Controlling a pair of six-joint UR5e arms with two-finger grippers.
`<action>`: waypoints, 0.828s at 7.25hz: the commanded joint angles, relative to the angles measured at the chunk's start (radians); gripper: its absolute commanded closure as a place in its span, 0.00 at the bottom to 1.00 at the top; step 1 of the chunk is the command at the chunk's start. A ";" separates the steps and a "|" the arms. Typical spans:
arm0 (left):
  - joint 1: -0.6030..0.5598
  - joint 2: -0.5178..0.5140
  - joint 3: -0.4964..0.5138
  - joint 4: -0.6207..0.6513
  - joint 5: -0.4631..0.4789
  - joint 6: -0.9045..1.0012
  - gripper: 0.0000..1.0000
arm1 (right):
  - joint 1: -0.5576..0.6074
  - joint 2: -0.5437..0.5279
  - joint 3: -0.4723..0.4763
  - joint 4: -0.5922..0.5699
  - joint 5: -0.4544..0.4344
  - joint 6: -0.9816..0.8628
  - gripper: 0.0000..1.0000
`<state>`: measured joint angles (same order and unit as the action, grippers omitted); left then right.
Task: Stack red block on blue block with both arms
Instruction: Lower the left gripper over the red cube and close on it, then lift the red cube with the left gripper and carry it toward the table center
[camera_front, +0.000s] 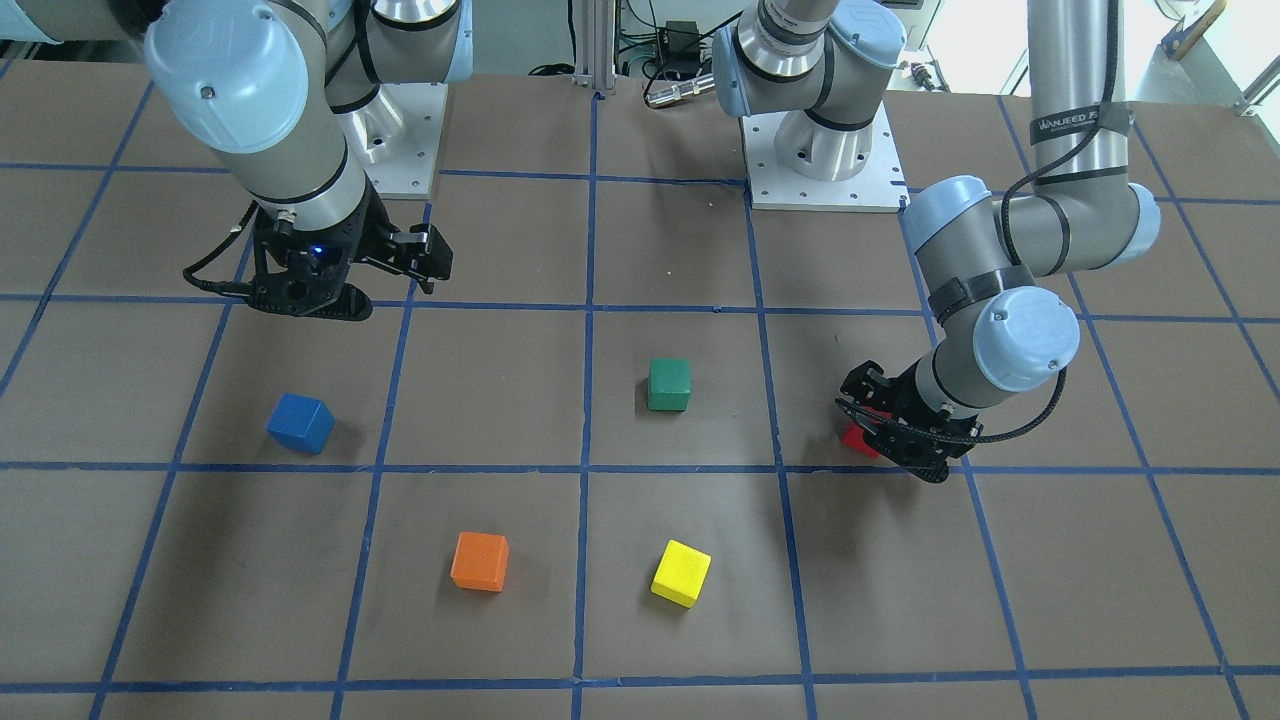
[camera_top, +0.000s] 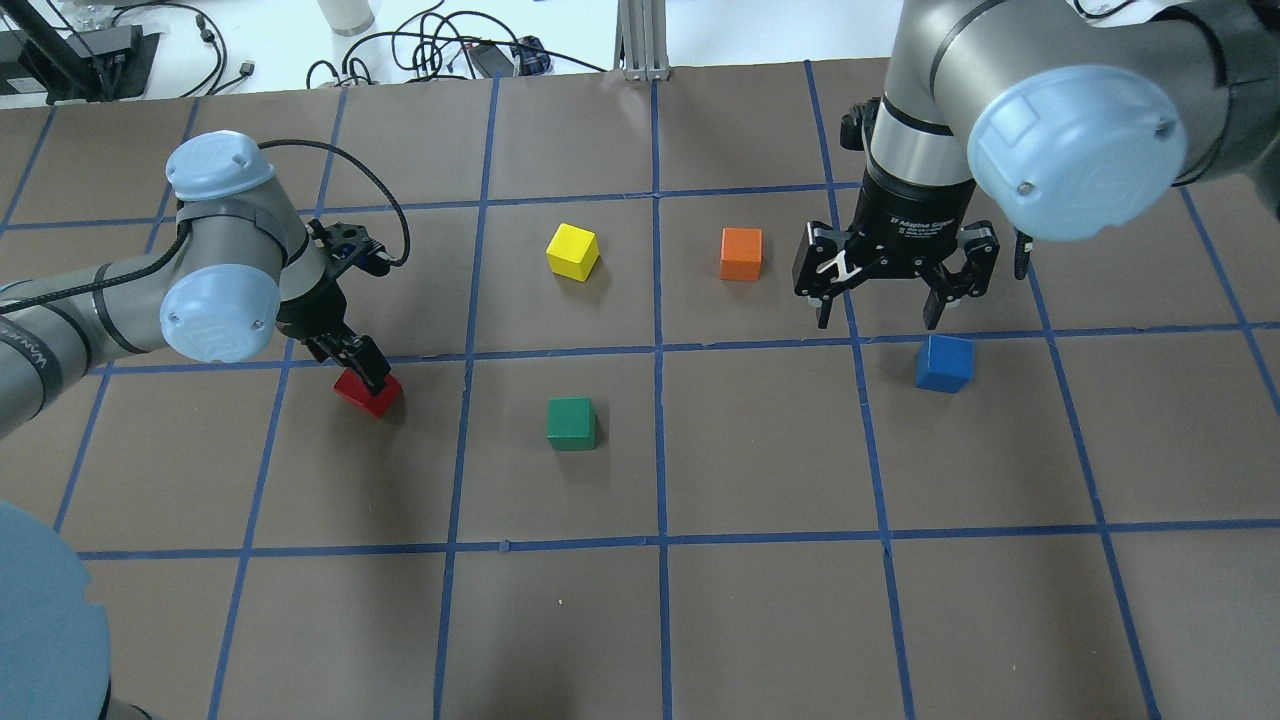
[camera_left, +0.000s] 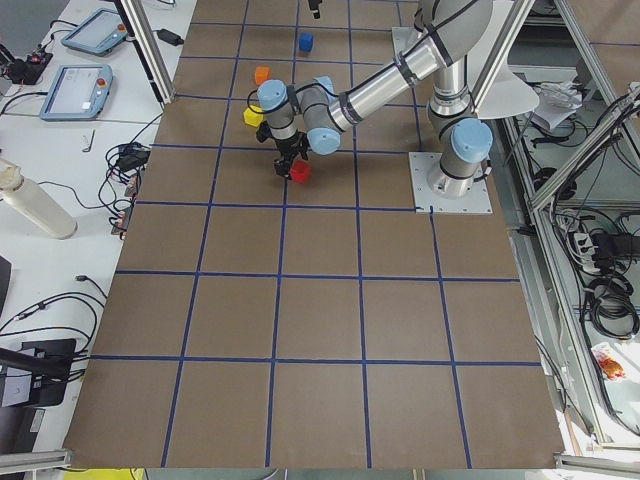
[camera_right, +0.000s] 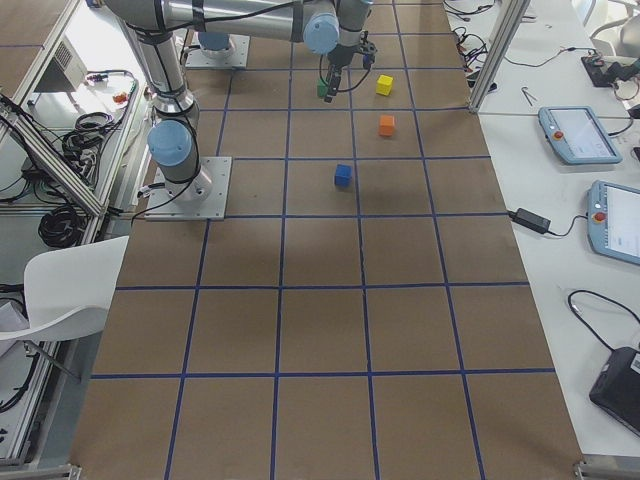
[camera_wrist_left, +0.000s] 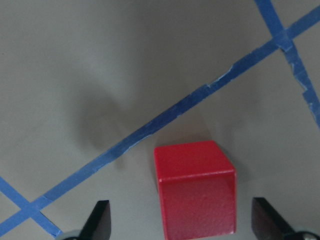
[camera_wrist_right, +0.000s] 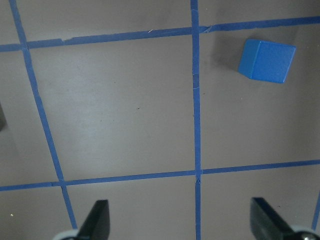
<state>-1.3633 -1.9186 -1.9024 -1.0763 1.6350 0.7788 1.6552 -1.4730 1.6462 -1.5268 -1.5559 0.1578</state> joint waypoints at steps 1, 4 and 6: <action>-0.007 -0.016 -0.016 0.001 0.000 -0.030 0.16 | 0.000 0.000 0.006 -0.007 0.000 -0.001 0.00; -0.007 -0.014 -0.012 0.033 0.078 -0.029 1.00 | 0.000 0.000 0.006 -0.009 0.000 -0.001 0.00; -0.014 0.009 0.002 0.033 0.077 -0.061 1.00 | 0.000 0.000 0.006 -0.009 0.000 0.000 0.00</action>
<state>-1.3729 -1.9242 -1.9099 -1.0448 1.7086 0.7387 1.6552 -1.4726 1.6520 -1.5346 -1.5555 0.1574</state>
